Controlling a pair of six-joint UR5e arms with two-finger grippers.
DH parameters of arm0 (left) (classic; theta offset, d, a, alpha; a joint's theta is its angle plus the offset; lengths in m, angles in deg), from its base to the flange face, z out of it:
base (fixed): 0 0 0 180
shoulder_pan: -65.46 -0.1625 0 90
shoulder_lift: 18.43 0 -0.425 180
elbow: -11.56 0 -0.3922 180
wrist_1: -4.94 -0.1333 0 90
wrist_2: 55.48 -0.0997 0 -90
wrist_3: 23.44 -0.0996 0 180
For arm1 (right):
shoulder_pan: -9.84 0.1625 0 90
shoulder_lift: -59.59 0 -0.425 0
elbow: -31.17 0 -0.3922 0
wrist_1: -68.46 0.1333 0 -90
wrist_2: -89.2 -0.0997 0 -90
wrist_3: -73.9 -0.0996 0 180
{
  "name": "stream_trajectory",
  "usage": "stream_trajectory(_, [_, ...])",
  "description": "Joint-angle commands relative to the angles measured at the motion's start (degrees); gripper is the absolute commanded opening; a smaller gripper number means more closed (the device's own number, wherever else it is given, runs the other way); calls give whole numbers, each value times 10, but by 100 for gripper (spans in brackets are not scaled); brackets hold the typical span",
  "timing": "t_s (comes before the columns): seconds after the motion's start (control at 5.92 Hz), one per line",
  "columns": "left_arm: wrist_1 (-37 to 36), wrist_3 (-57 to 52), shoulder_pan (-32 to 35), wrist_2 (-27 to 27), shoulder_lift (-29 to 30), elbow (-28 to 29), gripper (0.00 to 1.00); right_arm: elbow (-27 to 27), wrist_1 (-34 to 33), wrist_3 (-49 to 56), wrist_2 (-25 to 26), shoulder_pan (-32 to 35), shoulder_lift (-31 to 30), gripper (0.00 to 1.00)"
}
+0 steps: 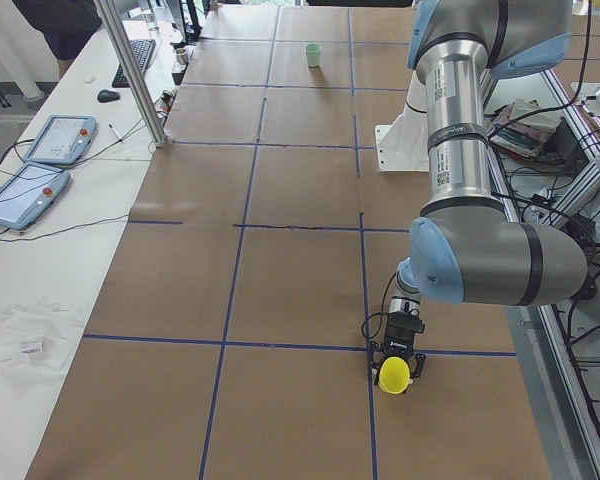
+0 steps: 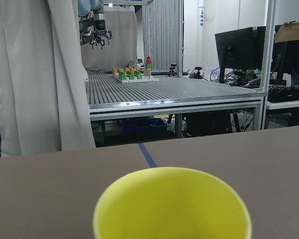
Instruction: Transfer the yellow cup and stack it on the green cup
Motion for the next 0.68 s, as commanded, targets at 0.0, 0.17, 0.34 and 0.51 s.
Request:
stream_trajectory(0.0, [1, -47, 27, -5, -22, -3, 66, 0, 0, 0, -1, 1, -1, 100])
stream_trajectory(0.17, [1, -83, 61, -18, -20, -3, 66, -2, -1, 0, -2, 1, -1, 100])
stream_trajectory(0.34, [28, -158, 135, -94, -15, -1, 66, -3, -2, 0, -4, 0, -1, 100])
stream_trajectory(0.51, [77, -265, 244, -169, 0, 10, 66, -4, -2, -1, -4, 0, -3, 100])
